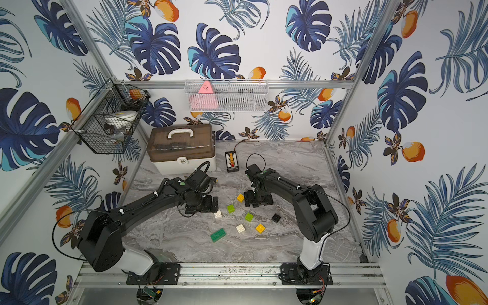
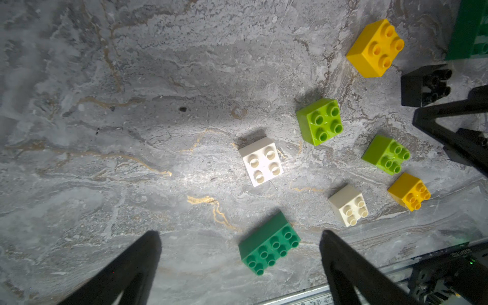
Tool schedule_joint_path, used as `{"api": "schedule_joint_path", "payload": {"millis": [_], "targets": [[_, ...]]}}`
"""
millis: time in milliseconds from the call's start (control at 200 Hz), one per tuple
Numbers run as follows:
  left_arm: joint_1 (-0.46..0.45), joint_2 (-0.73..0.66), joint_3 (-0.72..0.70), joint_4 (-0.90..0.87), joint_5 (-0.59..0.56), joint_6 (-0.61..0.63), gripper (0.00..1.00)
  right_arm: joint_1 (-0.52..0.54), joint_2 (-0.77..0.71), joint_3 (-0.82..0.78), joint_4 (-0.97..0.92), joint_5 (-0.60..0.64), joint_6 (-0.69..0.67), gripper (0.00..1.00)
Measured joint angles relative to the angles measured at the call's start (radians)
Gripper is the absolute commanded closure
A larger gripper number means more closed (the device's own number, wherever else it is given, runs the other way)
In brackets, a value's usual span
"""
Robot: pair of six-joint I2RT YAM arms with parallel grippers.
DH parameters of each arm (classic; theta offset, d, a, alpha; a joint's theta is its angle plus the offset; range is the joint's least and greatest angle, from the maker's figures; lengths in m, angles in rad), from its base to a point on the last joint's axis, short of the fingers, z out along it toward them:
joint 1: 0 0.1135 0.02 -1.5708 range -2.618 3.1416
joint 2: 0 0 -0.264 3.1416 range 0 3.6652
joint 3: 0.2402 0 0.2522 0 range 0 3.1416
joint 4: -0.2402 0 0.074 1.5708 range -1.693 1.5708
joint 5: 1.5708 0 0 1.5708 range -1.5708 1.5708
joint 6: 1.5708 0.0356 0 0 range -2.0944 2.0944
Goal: Assemble a giraffe with lego
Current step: Pick up the lego brick from the center of the board.
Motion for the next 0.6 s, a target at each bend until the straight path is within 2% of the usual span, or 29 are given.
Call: {"api": "schedule_joint_path", "payload": {"millis": [130,480,600], "targets": [[0.000,-0.009,-0.009,-0.003,-0.006,-0.006,0.01,0.000,0.034,0.015,0.007,-0.009,-0.021,0.18],[0.000,-0.031,-0.021,-0.007,-0.017,-0.025,0.01,0.000,0.090,0.032,0.038,-0.019,-0.045,0.46],[0.001,-0.037,-0.031,-0.009,-0.019,-0.026,0.01,0.000,0.094,0.035,0.042,-0.014,-0.045,0.50]]}}
